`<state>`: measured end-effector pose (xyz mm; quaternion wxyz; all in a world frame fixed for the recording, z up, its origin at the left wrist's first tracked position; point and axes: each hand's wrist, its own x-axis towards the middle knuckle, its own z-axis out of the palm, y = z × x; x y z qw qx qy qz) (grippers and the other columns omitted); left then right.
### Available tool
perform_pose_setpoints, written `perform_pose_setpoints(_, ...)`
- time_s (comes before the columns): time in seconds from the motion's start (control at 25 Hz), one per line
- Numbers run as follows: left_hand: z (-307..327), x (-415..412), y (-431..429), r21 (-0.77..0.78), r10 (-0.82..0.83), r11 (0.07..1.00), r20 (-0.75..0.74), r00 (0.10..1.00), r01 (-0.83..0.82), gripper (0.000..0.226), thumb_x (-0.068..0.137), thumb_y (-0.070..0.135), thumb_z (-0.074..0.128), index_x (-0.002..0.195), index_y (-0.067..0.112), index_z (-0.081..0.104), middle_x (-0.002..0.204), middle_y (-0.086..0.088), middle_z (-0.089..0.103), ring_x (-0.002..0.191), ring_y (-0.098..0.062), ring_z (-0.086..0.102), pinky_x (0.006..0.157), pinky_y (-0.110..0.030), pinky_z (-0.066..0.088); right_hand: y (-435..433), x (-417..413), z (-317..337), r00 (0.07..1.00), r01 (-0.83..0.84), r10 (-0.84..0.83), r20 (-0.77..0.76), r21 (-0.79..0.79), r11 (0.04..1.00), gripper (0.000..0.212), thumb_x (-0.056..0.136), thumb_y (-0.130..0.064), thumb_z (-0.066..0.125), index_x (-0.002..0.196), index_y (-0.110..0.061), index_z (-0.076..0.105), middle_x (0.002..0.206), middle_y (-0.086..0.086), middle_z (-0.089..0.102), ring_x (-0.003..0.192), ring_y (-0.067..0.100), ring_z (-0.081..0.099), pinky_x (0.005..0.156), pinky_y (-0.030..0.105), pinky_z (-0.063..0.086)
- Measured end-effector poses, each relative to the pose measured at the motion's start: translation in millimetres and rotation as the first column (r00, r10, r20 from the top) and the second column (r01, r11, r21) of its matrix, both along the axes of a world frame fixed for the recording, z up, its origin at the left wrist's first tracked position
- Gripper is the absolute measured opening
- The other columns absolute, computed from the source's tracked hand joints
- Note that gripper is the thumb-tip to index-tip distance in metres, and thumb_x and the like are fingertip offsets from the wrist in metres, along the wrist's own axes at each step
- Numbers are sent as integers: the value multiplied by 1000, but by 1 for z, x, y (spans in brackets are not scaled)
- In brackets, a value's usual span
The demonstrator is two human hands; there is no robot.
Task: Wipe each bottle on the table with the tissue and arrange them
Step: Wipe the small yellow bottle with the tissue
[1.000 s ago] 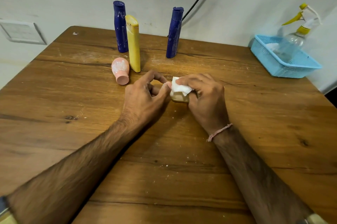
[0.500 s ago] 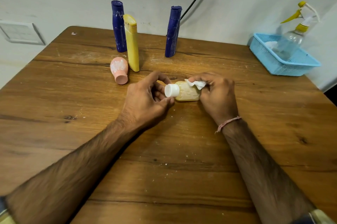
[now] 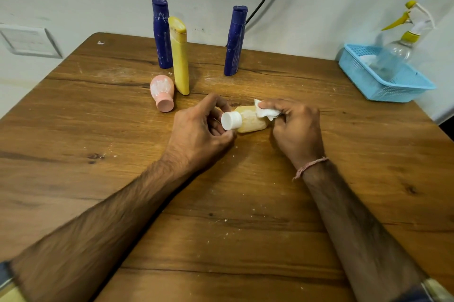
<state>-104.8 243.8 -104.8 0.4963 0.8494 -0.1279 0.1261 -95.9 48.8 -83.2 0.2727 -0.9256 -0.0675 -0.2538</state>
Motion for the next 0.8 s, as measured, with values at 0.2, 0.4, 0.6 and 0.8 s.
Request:
perform_pose_setpoints(0.2, 0, -2, -1, -65, 16, 998, -48, 999, -19, 35, 77, 19, 87, 104, 21, 65, 82, 7, 66, 75, -4, 66, 57, -10, 54, 35, -17, -5, 951, -274, 292, 105, -156, 949, 32, 84, 4, 57, 108, -10, 73, 108, 4, 73, 105, 16, 62, 92, 27, 52)
perform_pose_setpoints(0.4, 3, 2, 0, -91, 20, 995, -128, 992, -31, 39, 75, 18, 89, 106, 23, 67, 87, 7, 70, 75, -6, 69, 67, -21, 62, 0, 3, -4, 998, 39, -39, -48, -3, 999, 39, 85, 10, 54, 112, -12, 72, 120, 5, 70, 115, 16, 61, 102, 32, 49)
perform_pose_setpoints(0.6, 1, 2, 0, -87, 49, 994, -127, 991, -60, 37, 74, 20, 90, 103, 21, 69, 88, 6, 71, 76, -10, 69, 66, -24, 63, 30, -13, -9, 942, -308, 322, 95, -139, 941, 35, 82, 9, 59, 107, -11, 73, 108, 4, 74, 105, 16, 63, 91, 27, 53)
perform_pose_setpoints(0.8, 0, 4, 0, -74, 58, 995, -150, 987, -70, 37, 72, 21, 91, 103, 23, 69, 90, 7, 71, 78, -8, 70, 69, -26, 63, 5, 2, -7, 999, 32, -32, -35, 0, 999, 40, 85, 10, 52, 110, -14, 73, 118, 4, 70, 115, 15, 59, 99, 28, 50)
